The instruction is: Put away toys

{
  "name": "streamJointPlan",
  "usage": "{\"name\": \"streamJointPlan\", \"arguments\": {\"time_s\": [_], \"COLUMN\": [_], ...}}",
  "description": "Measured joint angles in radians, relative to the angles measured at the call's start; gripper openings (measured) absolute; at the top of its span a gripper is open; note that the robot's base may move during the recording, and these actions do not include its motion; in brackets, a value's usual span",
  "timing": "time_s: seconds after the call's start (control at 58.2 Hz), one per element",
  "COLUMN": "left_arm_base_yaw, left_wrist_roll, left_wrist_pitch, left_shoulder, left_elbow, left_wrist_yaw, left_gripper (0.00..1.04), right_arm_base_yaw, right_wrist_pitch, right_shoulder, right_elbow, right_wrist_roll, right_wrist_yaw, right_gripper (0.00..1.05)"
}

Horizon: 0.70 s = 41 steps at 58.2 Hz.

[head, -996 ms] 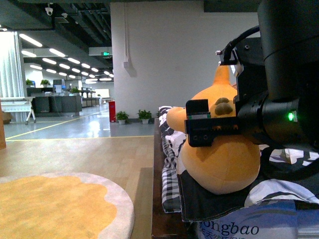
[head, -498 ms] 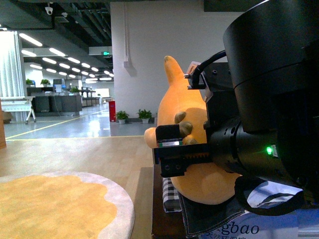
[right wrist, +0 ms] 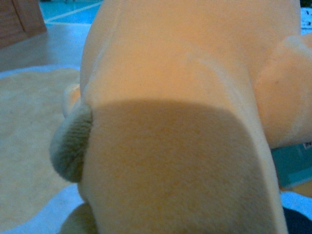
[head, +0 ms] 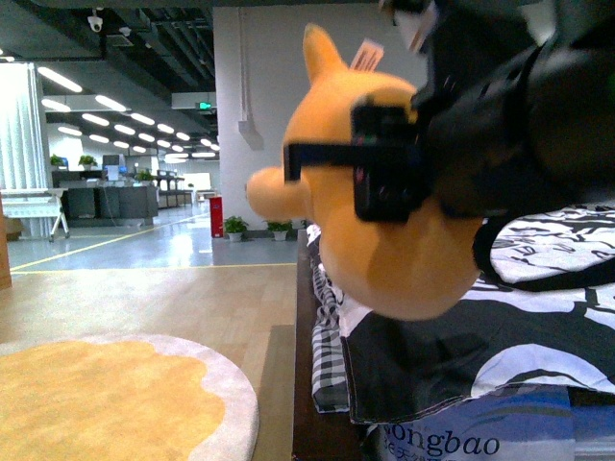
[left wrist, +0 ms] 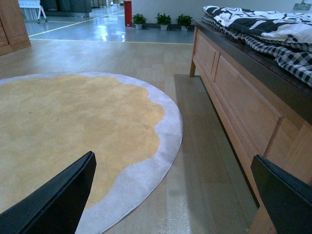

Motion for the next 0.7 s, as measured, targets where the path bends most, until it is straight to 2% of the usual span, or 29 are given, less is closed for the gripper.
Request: {"name": "streamJointPlan", "arguments": {"time_s": [0.137,0.24,0.515,0.704], "left_arm_base_yaw": [0.0,0.0,0.0,0.0], "left_wrist_roll": [0.0,0.0,0.0,0.0], "left_wrist_pitch": [0.0,0.0,0.0,0.0], "left_shoulder": [0.0,0.0,0.0,0.0], "left_elbow": [0.0,0.0,0.0,0.0], "left_wrist_yaw": [0.0,0.0,0.0,0.0], "left_gripper": [0.99,0.99,0.99,0.99], "right_arm_base_yaw": [-0.002,-0.034,-0.163,-0.218], "right_wrist_pitch": [-0.016,-0.062,-0.166,-0.212], "right_shoulder": [-0.135,-0.321,-0.615,-0.796], "right_elbow": [-0.013,-0.109,-0.296,-0.409], "right_wrist_roll": [0.018,0.073,0.166,0.181], "right_wrist_yaw": [-0.061,-0.149,-0.299,-0.349], "right_gripper": [0.19,0.19,0.19,0.19]}}
